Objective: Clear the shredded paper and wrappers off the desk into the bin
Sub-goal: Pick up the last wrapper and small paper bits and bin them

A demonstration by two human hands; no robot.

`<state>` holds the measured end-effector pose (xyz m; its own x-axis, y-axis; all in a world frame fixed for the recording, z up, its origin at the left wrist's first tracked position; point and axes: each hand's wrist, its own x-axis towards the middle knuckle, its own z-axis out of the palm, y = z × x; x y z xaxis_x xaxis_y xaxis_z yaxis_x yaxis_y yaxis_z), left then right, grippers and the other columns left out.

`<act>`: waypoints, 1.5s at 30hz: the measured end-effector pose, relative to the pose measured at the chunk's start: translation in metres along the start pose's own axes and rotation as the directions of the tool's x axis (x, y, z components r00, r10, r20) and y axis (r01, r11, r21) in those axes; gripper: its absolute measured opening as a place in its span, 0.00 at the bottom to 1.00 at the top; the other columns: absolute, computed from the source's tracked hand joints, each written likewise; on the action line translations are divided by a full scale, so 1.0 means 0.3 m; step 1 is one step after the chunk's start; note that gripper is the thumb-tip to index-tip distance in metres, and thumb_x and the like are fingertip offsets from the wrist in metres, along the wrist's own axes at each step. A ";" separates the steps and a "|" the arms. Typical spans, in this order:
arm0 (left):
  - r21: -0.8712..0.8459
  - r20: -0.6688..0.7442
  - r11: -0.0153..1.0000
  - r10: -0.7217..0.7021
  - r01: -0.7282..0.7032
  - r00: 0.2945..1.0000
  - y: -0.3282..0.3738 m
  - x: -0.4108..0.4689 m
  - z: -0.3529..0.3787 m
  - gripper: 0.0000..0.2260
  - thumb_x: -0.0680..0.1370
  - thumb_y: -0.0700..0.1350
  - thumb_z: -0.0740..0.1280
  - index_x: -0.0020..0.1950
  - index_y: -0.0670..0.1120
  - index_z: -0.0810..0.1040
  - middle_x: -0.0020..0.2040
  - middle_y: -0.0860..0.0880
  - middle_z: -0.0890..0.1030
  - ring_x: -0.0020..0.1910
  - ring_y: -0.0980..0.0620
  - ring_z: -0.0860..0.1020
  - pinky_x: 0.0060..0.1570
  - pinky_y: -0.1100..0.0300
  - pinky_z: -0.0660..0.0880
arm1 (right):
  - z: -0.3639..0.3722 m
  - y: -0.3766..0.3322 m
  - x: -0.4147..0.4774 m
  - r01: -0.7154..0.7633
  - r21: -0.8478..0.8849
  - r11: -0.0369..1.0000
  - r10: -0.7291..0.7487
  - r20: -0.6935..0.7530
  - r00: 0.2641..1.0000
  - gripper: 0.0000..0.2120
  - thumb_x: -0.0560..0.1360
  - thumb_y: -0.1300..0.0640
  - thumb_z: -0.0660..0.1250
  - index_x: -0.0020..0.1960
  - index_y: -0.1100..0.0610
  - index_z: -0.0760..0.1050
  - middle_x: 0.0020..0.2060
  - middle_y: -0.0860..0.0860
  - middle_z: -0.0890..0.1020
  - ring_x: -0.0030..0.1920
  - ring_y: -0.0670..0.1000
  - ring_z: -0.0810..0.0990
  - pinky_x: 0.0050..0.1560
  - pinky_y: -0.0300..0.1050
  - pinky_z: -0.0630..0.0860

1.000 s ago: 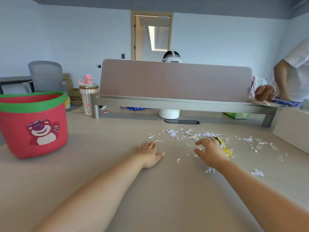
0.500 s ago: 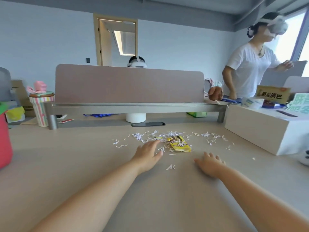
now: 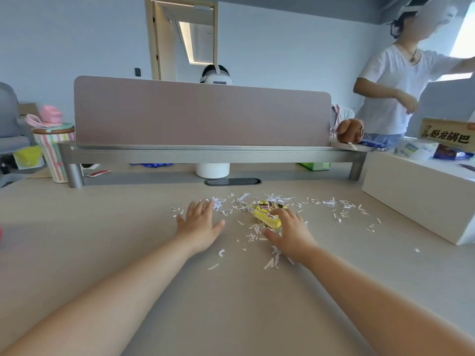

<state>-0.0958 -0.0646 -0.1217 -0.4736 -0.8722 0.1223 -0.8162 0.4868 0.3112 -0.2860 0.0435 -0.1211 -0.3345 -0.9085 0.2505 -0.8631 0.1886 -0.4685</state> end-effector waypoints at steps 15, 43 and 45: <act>-0.046 0.230 0.987 0.163 -0.157 0.959 -0.080 0.463 0.049 0.52 0.56 0.79 0.49 0.75 0.57 0.44 0.78 0.53 0.43 0.77 0.51 0.40 0.74 0.43 0.47 | 0.014 0.218 0.522 -0.214 0.160 0.964 0.155 0.316 0.936 0.36 0.68 0.28 0.53 0.72 0.39 0.52 0.75 0.50 0.57 0.74 0.56 0.56 0.74 0.61 0.53; 0.075 0.375 0.904 0.365 -0.420 0.852 0.068 0.210 0.069 0.29 0.75 0.67 0.51 0.73 0.66 0.44 0.77 0.58 0.41 0.76 0.47 0.38 0.71 0.35 0.46 | -0.010 0.115 0.198 0.173 -0.146 0.974 -0.105 0.388 0.915 0.45 0.63 0.31 0.65 0.73 0.47 0.54 0.73 0.47 0.61 0.73 0.53 0.57 0.73 0.53 0.58; 0.134 0.319 0.896 0.365 -0.422 0.875 0.074 0.226 0.089 0.25 0.77 0.64 0.50 0.74 0.62 0.52 0.77 0.55 0.51 0.77 0.47 0.48 0.72 0.39 0.50 | 0.004 0.120 0.199 0.175 -0.215 0.961 -0.092 0.350 0.932 0.41 0.65 0.30 0.63 0.72 0.48 0.58 0.71 0.47 0.63 0.72 0.53 0.58 0.72 0.50 0.58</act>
<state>-0.1550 -0.1117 -0.1315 -0.8174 -0.5704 -0.0800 -0.5760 0.8112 0.1010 -0.3366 -0.0044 -0.1241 -0.1005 -0.9947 -0.0201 -0.9692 0.1024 -0.2239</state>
